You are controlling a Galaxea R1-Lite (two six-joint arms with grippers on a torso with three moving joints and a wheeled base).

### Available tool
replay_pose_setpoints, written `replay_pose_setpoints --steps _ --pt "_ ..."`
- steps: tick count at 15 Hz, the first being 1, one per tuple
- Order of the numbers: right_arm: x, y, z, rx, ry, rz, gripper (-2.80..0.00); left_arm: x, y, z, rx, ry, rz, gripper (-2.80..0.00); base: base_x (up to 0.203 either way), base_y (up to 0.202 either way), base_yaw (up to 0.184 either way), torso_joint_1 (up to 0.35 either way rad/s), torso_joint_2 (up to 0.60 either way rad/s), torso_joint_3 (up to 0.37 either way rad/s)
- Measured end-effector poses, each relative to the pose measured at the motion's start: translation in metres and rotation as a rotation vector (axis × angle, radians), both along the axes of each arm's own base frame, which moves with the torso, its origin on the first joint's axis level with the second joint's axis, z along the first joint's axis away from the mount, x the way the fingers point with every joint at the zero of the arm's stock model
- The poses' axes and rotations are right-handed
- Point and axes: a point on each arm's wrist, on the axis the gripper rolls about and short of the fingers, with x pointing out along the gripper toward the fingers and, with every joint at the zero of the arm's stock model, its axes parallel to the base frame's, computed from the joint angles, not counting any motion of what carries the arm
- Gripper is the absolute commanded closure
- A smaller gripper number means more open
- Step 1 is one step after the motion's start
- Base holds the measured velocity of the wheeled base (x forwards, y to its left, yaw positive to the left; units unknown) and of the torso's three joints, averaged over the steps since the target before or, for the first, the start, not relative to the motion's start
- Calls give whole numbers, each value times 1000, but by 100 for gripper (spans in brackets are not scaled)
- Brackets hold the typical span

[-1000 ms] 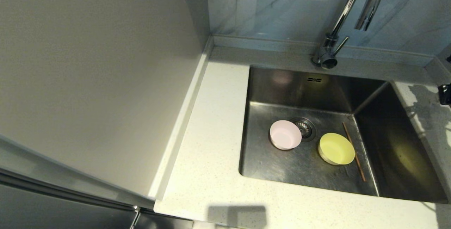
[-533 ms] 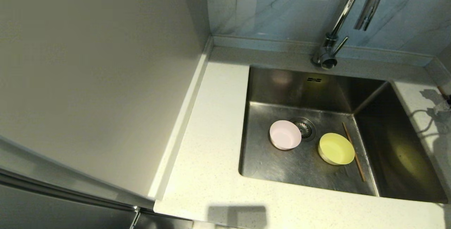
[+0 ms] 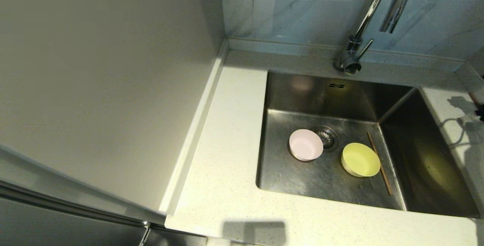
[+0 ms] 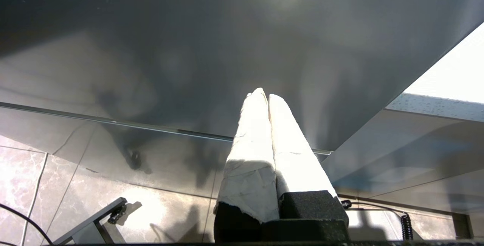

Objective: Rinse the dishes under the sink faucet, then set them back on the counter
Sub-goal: Put a bowl into the sink

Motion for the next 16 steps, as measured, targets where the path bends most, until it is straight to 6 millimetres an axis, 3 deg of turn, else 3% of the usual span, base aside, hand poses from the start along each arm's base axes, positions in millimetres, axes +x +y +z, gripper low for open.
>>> replay_pose_setpoints --steps 8,16 --pt "14 14 -10 -5 38 54 -280 0 0 0 0 0 0 0 0 0 0 0 0 0" --pt "18 13 -19 6 53 38 -280 0 0 0 0 0 0 0 0 0 0 0 0 0"
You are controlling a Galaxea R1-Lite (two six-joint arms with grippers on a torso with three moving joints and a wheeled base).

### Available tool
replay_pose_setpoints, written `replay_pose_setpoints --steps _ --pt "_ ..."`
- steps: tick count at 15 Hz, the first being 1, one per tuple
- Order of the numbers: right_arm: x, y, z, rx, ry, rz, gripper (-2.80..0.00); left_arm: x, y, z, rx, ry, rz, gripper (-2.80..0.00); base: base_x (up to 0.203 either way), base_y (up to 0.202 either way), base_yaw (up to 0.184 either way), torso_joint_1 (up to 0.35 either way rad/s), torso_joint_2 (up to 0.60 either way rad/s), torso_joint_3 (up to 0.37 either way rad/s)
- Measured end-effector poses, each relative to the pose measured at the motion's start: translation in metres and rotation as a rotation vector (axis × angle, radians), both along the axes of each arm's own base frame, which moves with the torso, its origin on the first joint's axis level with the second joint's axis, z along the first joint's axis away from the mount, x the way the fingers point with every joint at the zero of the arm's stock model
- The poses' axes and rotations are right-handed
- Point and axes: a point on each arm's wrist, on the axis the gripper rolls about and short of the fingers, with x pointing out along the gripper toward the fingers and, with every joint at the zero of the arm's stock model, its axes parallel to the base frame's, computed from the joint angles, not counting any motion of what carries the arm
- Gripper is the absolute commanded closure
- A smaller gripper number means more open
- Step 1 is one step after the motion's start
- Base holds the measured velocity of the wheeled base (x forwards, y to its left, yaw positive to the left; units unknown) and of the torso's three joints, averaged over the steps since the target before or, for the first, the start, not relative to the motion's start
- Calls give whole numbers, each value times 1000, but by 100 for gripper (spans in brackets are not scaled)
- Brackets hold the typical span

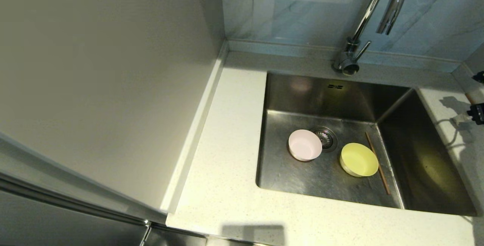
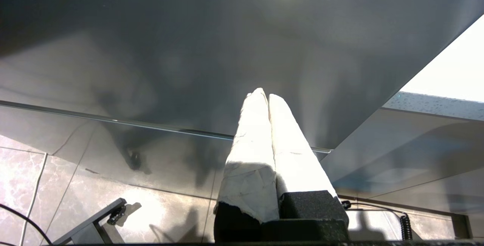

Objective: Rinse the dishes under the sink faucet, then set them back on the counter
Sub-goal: Put a bowl into the sink

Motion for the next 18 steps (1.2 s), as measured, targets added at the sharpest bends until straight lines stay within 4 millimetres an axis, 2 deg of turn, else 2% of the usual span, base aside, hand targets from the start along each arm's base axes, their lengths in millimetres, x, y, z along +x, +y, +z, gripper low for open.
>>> replay_pose_setpoints --steps 8,11,18 --pt "-1 -1 -1 89 -33 -27 -280 0 0 0 0 0 0 0 0 0 0 0 0 0" --pt "-7 -2 -2 173 -30 -30 -280 0 0 0 1 0 0 0 0 0 0 0 0 0" --pt "-14 -7 8 254 -109 -12 -280 0 0 0 0 0 0 0 0 0 0 0 0 0"
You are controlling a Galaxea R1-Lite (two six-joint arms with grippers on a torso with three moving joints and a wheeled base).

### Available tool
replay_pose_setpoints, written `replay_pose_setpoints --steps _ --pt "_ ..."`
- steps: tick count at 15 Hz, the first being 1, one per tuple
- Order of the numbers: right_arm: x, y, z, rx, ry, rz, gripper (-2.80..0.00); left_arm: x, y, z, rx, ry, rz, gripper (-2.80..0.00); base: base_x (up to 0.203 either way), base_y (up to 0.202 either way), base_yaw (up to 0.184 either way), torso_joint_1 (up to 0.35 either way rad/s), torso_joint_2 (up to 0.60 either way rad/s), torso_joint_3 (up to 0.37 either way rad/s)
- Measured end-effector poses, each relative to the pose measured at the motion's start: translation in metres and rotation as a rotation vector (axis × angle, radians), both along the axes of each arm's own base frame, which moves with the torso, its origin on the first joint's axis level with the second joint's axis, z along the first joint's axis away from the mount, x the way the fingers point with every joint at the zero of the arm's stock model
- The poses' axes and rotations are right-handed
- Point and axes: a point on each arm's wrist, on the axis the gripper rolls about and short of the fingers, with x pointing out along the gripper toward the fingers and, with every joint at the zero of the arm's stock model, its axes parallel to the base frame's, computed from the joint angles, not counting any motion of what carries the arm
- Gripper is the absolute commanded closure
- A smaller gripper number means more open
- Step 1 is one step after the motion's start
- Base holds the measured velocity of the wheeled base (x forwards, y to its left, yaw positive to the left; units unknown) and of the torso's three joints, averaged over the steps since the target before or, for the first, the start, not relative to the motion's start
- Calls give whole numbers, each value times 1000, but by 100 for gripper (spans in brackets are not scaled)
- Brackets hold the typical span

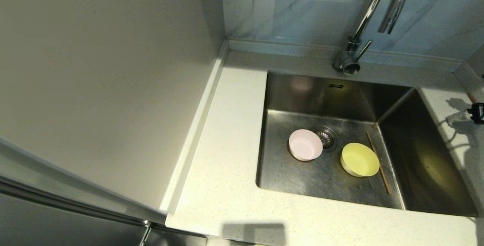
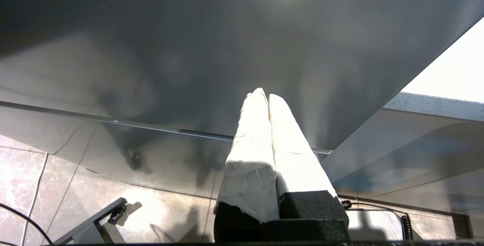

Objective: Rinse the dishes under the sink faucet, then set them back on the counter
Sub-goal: Put a bowl into the sink, then turn on the faucet

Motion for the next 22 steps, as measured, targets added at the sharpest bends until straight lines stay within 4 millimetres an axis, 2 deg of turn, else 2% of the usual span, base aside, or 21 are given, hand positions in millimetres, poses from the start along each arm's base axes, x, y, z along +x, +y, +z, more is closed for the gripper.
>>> replay_pose_setpoints --steps 5,12,17,22 --pt "6 -5 11 -45 -111 -16 -280 0 0 0 0 0 0 0 0 0 0 0 0 0" --pt "3 -13 20 -86 -166 -41 -280 0 0 0 0 0 0 0 0 0 0 0 0 0" --pt "-2 -21 20 -93 -169 -60 -280 0 0 0 0 0 0 0 0 0 0 0 0 0" --pt "-5 -34 11 -85 -156 -84 -280 0 0 0 0 0 0 0 0 0 0 0 0 0"
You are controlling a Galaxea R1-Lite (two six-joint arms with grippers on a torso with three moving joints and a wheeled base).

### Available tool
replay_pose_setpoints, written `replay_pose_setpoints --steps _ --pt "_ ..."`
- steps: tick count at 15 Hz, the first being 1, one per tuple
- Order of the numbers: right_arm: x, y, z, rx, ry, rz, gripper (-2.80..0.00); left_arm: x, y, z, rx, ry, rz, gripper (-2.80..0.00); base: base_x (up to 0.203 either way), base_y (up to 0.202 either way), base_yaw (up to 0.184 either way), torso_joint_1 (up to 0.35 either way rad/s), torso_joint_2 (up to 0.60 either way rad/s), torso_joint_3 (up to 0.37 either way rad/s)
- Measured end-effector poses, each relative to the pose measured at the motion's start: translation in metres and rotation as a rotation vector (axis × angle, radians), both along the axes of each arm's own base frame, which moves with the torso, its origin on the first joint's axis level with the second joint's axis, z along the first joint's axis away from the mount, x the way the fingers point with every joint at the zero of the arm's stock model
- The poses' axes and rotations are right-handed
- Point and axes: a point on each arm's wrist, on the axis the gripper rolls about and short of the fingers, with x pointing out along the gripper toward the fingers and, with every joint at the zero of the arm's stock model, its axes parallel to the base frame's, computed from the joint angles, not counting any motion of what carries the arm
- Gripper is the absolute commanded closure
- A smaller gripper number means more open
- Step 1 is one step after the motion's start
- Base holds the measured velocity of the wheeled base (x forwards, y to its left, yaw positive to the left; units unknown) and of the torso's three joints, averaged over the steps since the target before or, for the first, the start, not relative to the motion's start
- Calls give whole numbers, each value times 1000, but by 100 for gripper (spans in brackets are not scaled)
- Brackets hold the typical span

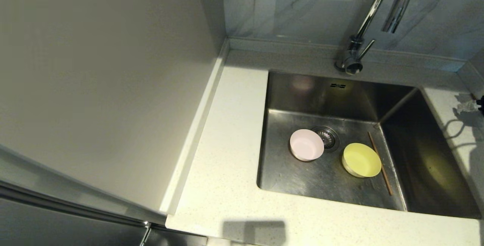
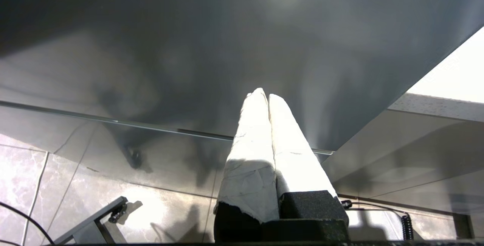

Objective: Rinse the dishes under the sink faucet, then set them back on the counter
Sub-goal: Turn on the faucet

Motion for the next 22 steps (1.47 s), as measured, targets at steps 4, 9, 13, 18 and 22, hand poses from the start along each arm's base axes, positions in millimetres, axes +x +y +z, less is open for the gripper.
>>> replay_pose_setpoints --steps 4,9,13,18,22 --pt "-1 -2 -11 41 53 -4 -280 0 0 0 0 0 0 0 0 0 0 0 0 0" --pt "-8 4 -20 102 147 44 -280 0 0 0 0 0 0 0 0 0 0 0 0 0" --pt "-11 12 -17 154 143 134 -280 0 0 0 0 0 -1 0 0 0 0 0 0 0" --pt "-17 26 -8 205 136 233 -280 0 0 0 0 0 -1 0 0 0 0 0 0 0" --pt "-13 23 5 115 52 233 -280 0 0 0 0 0 0 0 0 0 0 0 0 0"
